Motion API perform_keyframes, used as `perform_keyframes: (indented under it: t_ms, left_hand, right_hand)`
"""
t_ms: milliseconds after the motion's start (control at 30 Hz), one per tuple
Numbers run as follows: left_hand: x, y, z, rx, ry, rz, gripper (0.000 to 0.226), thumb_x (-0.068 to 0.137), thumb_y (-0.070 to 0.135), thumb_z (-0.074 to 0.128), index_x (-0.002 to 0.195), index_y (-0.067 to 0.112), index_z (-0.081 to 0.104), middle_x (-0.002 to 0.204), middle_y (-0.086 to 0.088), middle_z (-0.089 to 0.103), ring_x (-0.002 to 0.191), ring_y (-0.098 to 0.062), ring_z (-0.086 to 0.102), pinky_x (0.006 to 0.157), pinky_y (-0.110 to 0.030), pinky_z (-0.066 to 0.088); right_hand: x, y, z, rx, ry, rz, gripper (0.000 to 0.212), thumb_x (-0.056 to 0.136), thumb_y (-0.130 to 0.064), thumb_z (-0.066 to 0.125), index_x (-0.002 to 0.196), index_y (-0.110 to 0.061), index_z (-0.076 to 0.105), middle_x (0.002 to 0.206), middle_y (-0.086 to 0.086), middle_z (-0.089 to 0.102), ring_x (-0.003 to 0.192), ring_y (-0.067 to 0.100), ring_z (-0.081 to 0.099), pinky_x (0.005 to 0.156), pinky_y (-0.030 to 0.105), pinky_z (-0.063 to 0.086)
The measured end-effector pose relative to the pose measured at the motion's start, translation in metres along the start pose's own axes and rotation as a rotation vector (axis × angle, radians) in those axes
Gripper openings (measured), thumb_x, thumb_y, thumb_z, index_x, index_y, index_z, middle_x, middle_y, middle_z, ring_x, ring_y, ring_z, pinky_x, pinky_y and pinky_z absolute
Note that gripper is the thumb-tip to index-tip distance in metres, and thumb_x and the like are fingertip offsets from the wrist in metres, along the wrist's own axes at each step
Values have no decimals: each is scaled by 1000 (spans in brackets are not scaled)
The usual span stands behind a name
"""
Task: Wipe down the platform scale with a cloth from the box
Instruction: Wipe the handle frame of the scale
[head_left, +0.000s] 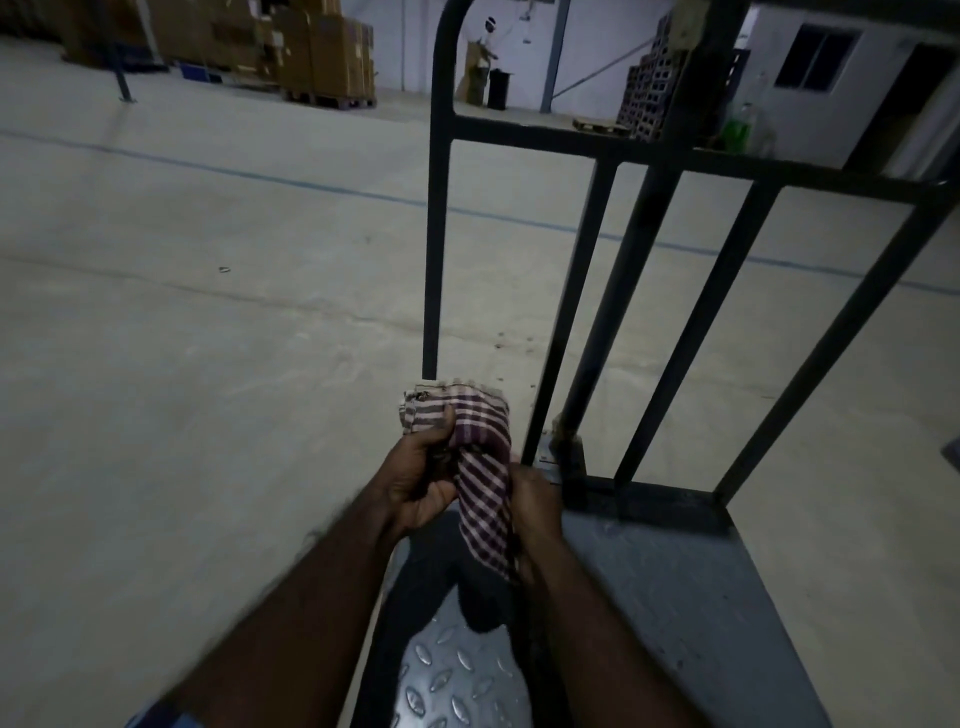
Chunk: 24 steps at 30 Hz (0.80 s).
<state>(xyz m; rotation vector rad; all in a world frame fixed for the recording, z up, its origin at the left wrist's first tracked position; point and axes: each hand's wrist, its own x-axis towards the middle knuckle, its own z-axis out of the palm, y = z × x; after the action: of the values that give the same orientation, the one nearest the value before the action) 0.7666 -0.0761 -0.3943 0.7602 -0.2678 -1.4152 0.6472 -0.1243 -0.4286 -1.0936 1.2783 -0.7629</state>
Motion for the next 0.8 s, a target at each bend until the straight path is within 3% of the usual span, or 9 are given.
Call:
perform_keyframes:
  t_ms: [100,167,200,300,400,567,667,733,800]
  left_hand:
    - [-1,0,-2,-33,-58,-10,43,90,26,53,122,-3,58,112,-20,68,98,-31,67,85,-41,57]
    - [0,1,-2,-14,-56,-8,41,92,26,52,121,-3,60,112,-20,68,99,-31,66,88,-41,57]
    - [0,2,-2,18,-29,-8,40,92,26,54,120,-2,61,110,-19,69,98,-30,67,86,-40,57]
    - [6,2,-11,346,253,90,29,87,22,66,114,10,67,101,-10,73,89,-25,70,72,-37,59]
    - [9,-1,-25,730,621,367,24,75,30,77,96,20,73,92,-4,74,90,-24,69,83,-41,57]
    - [6,-2,-22,951,803,623,31,75,39,78,87,10,73,84,-7,73,79,-23,67,76,-39,56]
    - [9,5,-14,917,913,714,35,72,38,80,80,5,68,87,-15,64,81,-31,62,76,-43,52]
    - [8,10,-5,875,922,796,33,73,34,81,76,6,64,88,-15,59,80,-32,59,76,-44,51]
    - [6,17,9,875,909,934,31,75,27,80,81,2,62,92,-13,57,81,-30,58,74,-40,49]
  right_hand:
    - [-11,5,-13,292,-287,363,42,99,-47,47,98,-10,68,99,11,71,91,23,66,77,34,52]
    - [-11,7,-16,432,-316,414,39,97,-40,52,106,-7,70,103,15,73,97,29,67,80,37,53]
    - [-6,8,-14,411,-256,364,30,96,-30,55,107,-6,70,104,15,73,97,29,67,81,39,54]
    - [16,2,-15,64,120,17,10,91,-13,62,98,-14,69,107,14,71,96,29,65,88,43,54]
    - [25,-14,-20,-332,389,-425,18,89,-12,63,107,-10,67,108,15,67,102,34,61,88,44,51]
    - [15,-67,-22,-791,622,-1031,27,84,-12,66,110,-17,68,119,12,53,110,28,42,92,39,30]
    - [11,-116,-17,-881,619,-1269,32,83,-10,69,113,-20,65,107,9,49,96,25,45,79,38,43]
    - [6,-148,-5,-834,534,-1361,37,83,-6,71,117,-16,62,100,9,55,84,23,54,65,34,52]
    - [0,-177,10,-803,469,-1455,38,83,-6,72,119,-13,62,98,10,63,78,24,62,61,34,55]
